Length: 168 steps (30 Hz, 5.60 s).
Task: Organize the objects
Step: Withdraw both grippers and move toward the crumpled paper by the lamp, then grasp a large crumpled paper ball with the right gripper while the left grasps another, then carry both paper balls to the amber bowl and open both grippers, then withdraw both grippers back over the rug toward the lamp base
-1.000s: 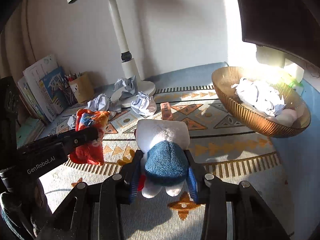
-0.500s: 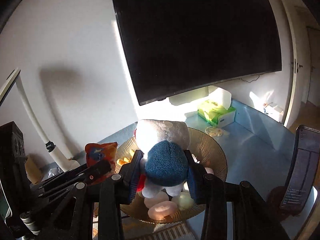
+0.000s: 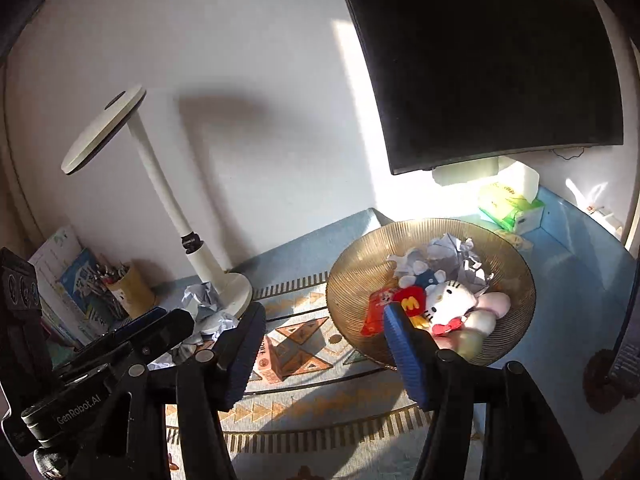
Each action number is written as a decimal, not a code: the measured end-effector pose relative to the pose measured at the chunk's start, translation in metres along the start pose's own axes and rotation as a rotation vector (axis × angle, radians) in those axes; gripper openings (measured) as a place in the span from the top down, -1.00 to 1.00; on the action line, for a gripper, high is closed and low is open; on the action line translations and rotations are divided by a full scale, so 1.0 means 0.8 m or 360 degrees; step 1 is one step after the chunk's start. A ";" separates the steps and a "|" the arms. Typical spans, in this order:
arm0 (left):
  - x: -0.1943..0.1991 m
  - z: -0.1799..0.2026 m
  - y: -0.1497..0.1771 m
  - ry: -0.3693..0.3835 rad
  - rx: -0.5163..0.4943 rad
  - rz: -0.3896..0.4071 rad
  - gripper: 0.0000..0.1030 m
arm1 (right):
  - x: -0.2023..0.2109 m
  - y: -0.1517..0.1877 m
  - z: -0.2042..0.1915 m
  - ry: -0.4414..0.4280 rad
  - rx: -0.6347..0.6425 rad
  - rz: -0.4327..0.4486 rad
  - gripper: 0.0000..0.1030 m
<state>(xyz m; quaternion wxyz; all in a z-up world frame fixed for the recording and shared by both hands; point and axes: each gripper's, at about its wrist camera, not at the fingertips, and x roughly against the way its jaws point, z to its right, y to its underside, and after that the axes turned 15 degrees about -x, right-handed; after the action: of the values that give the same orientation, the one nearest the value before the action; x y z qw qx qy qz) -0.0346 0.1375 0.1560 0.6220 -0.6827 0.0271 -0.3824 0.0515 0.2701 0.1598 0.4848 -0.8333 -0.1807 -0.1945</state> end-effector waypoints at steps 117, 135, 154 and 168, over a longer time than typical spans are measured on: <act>0.030 -0.075 0.203 -0.0221 0.0331 -0.0277 -0.03 | -0.138 0.153 0.012 0.0112 0.0153 -0.0545 -0.49; 0.019 -0.044 0.178 -0.0245 0.0171 -0.0323 -0.03 | -0.090 0.123 0.025 0.0209 0.0033 -0.0313 0.15; -0.185 0.075 -0.041 0.0302 -0.0049 -0.0102 -0.66 | -0.053 -0.091 0.161 0.0564 -0.0220 0.0207 -0.36; -0.008 0.010 -0.005 -0.0123 -0.0002 -0.0012 -0.66 | -0.020 -0.005 0.031 0.0153 -0.0032 0.0078 -0.36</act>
<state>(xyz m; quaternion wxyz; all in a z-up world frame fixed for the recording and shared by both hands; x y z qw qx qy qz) -0.0362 0.1480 0.1567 0.6208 -0.6974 0.0008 -0.3581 0.0390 0.2919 0.1437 0.4891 -0.8321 -0.1348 -0.2241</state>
